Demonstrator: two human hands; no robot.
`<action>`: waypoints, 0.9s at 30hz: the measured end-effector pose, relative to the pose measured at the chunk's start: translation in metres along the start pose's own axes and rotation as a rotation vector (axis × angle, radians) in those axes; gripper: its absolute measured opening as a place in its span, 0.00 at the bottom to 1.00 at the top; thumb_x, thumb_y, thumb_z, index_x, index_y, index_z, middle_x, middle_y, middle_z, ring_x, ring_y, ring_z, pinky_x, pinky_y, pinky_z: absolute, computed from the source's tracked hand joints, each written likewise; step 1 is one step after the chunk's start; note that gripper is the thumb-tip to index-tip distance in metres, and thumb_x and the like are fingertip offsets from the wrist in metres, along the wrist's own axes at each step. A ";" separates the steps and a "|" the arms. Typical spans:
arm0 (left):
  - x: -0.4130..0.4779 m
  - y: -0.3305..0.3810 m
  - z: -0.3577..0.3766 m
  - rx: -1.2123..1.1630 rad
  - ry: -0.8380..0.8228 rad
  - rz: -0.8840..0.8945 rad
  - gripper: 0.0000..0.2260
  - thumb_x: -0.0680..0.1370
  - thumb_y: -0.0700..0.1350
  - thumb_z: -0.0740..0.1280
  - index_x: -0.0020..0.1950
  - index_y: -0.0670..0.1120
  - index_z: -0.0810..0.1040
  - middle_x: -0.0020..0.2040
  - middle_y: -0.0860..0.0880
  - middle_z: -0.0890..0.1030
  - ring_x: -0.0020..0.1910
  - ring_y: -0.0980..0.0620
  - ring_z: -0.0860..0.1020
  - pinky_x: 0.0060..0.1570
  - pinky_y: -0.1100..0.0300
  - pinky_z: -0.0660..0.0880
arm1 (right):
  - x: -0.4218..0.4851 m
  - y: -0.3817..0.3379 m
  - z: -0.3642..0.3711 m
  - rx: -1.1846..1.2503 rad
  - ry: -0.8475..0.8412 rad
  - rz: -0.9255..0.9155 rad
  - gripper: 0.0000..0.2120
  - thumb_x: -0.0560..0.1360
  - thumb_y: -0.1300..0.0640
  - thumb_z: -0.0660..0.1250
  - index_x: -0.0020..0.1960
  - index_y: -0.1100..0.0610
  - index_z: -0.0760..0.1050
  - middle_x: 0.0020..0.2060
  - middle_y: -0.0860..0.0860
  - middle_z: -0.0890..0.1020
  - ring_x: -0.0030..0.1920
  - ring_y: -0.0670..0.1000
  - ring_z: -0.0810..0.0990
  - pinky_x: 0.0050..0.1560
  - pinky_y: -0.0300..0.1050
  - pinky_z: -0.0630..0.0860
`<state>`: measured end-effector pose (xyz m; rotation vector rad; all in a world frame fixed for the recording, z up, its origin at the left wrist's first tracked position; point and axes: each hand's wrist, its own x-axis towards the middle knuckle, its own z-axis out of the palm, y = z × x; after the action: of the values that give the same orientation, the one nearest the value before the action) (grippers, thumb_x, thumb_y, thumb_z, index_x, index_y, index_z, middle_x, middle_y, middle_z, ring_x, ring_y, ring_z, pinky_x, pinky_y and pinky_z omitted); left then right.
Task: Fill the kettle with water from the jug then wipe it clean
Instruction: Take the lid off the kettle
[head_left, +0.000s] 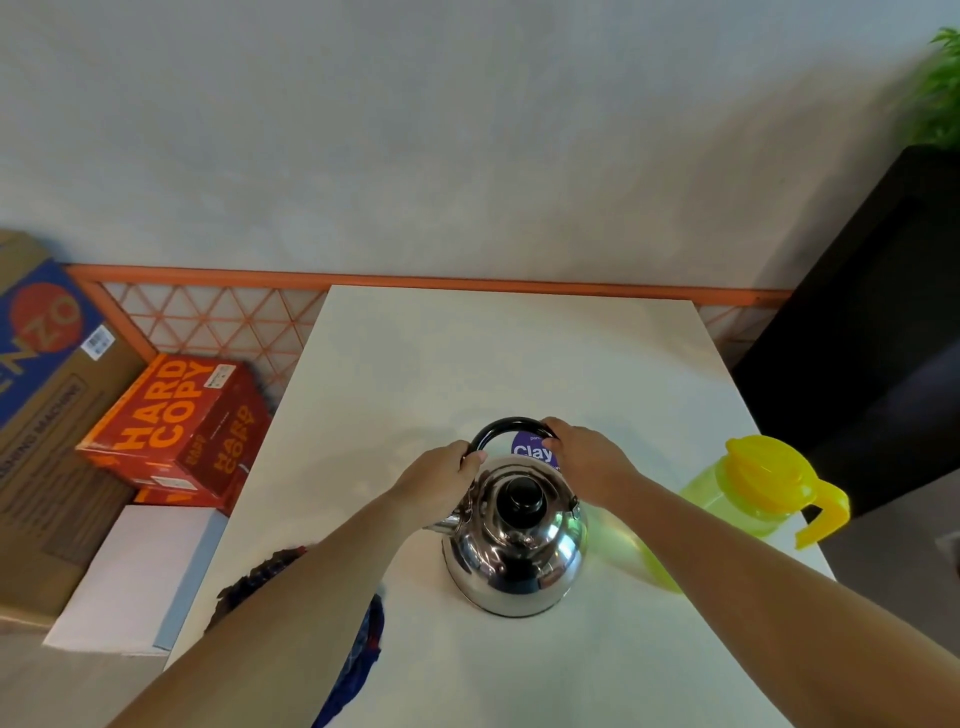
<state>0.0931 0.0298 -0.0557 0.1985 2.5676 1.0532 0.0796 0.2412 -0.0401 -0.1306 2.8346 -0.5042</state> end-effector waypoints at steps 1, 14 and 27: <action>0.000 0.000 0.000 -0.003 0.003 0.002 0.14 0.81 0.56 0.54 0.40 0.51 0.70 0.33 0.51 0.71 0.31 0.53 0.69 0.33 0.58 0.64 | -0.001 -0.001 0.000 -0.001 0.005 0.011 0.20 0.81 0.56 0.55 0.71 0.50 0.59 0.56 0.56 0.75 0.53 0.56 0.75 0.50 0.49 0.75; 0.002 -0.003 0.002 -0.026 0.028 0.021 0.12 0.81 0.56 0.55 0.42 0.53 0.71 0.33 0.51 0.73 0.32 0.53 0.71 0.34 0.59 0.66 | -0.037 -0.017 -0.004 -0.052 -0.009 -0.374 0.23 0.64 0.30 0.66 0.49 0.45 0.68 0.39 0.41 0.75 0.43 0.46 0.72 0.55 0.46 0.65; 0.001 -0.003 0.003 -0.045 0.059 0.023 0.15 0.81 0.56 0.56 0.47 0.47 0.75 0.34 0.49 0.74 0.32 0.52 0.71 0.36 0.57 0.68 | -0.031 -0.014 0.014 0.049 0.003 -0.299 0.17 0.65 0.42 0.70 0.44 0.48 0.66 0.33 0.42 0.77 0.40 0.48 0.73 0.55 0.44 0.57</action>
<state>0.0936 0.0295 -0.0601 0.1885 2.5963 1.1407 0.1134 0.2272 -0.0401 -0.5497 2.8152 -0.6334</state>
